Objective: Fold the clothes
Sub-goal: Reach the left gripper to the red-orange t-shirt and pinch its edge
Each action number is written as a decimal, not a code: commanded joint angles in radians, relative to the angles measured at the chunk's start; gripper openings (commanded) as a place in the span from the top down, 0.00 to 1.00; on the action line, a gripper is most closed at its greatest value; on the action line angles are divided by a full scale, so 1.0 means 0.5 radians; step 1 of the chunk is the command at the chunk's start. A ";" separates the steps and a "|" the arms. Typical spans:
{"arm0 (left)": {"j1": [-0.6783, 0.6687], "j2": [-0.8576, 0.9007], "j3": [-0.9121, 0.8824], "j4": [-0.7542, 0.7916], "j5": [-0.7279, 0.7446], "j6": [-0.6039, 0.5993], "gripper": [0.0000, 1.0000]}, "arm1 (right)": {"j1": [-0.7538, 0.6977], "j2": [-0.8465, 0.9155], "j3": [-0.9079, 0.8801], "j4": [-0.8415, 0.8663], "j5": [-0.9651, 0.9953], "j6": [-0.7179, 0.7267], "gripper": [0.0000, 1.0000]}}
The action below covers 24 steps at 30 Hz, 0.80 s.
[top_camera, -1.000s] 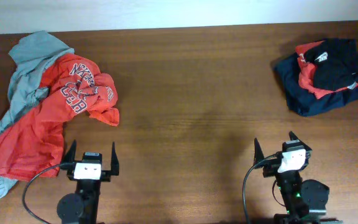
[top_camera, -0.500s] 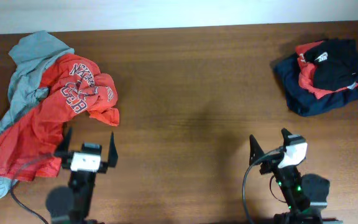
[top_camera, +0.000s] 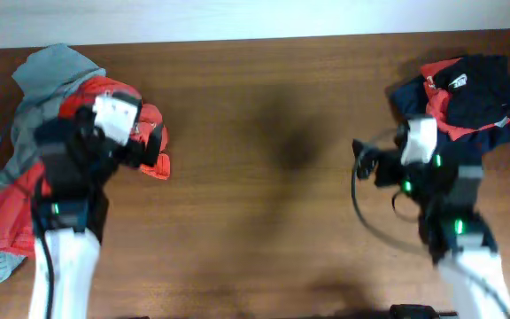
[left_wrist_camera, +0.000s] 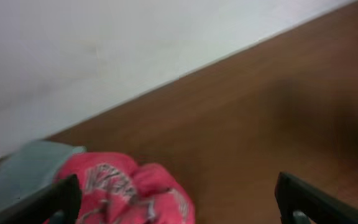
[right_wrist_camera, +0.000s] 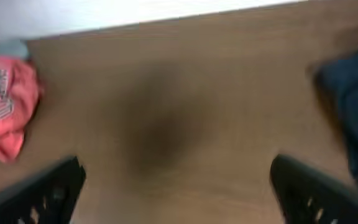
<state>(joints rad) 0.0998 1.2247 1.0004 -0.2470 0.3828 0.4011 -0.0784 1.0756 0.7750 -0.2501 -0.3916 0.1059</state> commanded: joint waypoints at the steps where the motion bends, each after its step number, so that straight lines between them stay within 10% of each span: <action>1: 0.012 0.140 0.136 -0.096 0.326 0.047 0.01 | 0.012 0.335 0.346 -0.111 -0.185 0.014 0.01; 17: 0.012 0.223 0.136 -0.136 0.775 -0.021 0.01 | 0.012 0.948 0.605 -0.060 -0.713 0.013 0.02; 24: 0.012 0.230 0.137 0.111 0.197 -0.428 0.01 | 0.014 0.948 0.646 -0.197 -0.307 0.122 0.02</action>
<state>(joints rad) 0.0998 1.3354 1.0470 -0.2169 0.6701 0.3416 -0.0784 1.5440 1.0649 -0.3279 -0.6548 0.1295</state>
